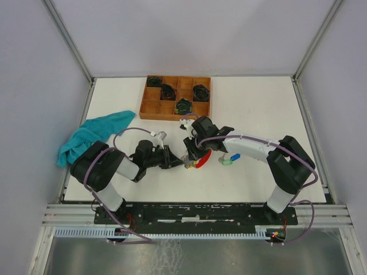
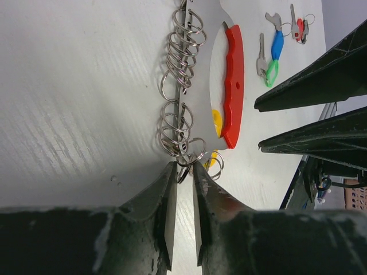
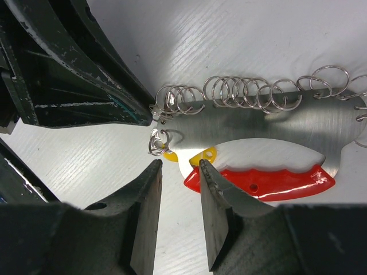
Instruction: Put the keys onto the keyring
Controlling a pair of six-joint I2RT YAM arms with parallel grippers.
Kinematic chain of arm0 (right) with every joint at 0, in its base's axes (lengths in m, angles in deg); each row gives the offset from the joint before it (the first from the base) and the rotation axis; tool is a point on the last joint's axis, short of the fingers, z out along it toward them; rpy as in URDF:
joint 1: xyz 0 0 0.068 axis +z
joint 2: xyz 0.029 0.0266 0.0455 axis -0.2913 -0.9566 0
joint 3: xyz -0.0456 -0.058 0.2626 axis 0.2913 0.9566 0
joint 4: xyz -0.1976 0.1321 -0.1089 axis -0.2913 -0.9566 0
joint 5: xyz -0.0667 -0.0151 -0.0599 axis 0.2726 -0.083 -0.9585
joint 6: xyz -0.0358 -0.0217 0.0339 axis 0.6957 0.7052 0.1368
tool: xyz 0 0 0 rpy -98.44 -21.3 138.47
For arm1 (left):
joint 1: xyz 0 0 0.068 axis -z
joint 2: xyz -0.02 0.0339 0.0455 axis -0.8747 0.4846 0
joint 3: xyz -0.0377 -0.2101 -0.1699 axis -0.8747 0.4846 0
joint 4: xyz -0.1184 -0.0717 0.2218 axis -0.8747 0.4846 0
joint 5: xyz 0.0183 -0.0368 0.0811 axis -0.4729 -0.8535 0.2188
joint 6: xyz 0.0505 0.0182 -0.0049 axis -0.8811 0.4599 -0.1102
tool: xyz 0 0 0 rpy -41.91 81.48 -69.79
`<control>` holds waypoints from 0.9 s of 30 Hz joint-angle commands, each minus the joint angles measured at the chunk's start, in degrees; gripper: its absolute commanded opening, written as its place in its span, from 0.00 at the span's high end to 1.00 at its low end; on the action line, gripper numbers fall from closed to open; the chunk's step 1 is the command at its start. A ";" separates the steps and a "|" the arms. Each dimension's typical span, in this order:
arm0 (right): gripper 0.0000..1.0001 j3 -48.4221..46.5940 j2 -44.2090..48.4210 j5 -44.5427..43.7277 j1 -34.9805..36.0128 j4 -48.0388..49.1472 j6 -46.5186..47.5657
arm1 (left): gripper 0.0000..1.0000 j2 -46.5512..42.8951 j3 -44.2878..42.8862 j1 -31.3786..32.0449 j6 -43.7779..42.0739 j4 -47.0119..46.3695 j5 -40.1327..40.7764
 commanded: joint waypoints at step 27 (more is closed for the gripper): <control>0.58 2.93 17.37 5.86 -4.97 3.88 3.04 | 0.97 -25.38 -7.19 5.28 -26.10 19.87 9.54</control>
